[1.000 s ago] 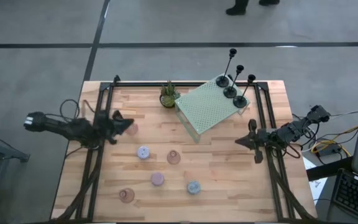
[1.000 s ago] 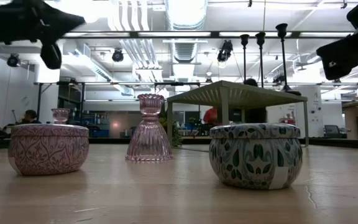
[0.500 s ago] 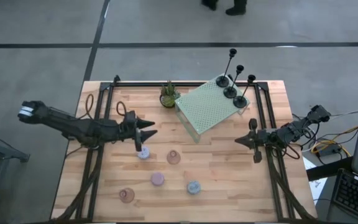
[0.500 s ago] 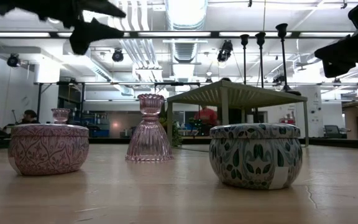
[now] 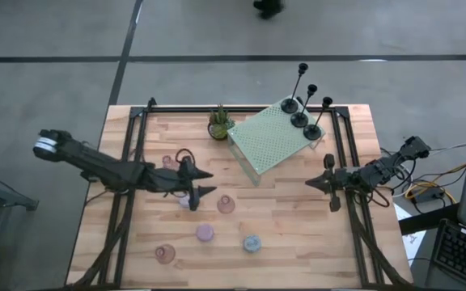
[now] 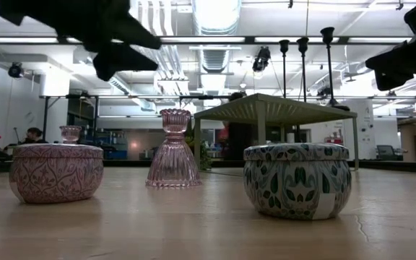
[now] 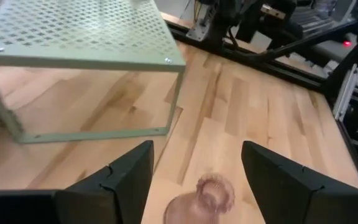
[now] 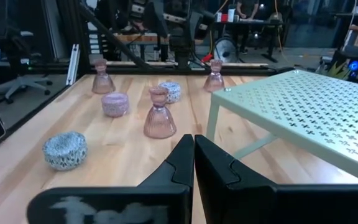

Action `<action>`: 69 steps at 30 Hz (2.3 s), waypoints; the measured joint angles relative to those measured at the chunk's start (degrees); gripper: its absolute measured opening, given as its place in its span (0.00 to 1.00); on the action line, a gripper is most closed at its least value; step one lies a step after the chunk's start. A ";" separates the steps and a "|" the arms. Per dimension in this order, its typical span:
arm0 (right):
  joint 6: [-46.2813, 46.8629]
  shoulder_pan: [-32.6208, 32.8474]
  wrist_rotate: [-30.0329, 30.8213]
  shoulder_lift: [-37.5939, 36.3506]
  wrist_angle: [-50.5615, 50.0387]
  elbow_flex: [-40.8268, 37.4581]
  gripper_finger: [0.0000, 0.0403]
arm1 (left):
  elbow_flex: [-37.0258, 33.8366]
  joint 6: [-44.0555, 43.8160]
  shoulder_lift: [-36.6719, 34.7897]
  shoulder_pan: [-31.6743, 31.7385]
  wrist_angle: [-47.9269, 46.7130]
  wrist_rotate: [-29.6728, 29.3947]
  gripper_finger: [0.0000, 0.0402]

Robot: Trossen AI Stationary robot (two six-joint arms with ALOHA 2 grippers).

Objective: Pick & Place candle stick holders
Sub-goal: Put the right pink candle holder on the shelf

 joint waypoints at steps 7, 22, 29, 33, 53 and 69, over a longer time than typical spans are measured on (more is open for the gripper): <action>0.77 0.00 0.02 -0.03 0.10 0.00 0.02 | 8.47 3.45 10.64 -0.32 -4.35 1.56 0.62; 0.12 0.00 0.02 -0.02 0.10 0.00 0.02 | 17.17 1.62 21.18 -0.22 -17.41 2.42 0.61; 0.37 0.00 0.02 0.00 0.12 0.00 0.02 | 17.06 0.26 22.34 -0.22 -18.82 4.16 0.57; 0.30 0.00 0.04 -0.04 0.11 0.00 0.02 | 17.06 -0.23 22.36 -0.22 -18.83 4.18 0.51; 0.30 0.00 0.04 -0.02 0.11 0.00 0.02 | 17.08 0.15 24.11 0.26 -18.94 5.28 0.27; 0.34 0.00 0.04 -0.02 0.11 0.00 0.02 | 18.00 5.08 23.72 1.93 -18.38 7.15 0.01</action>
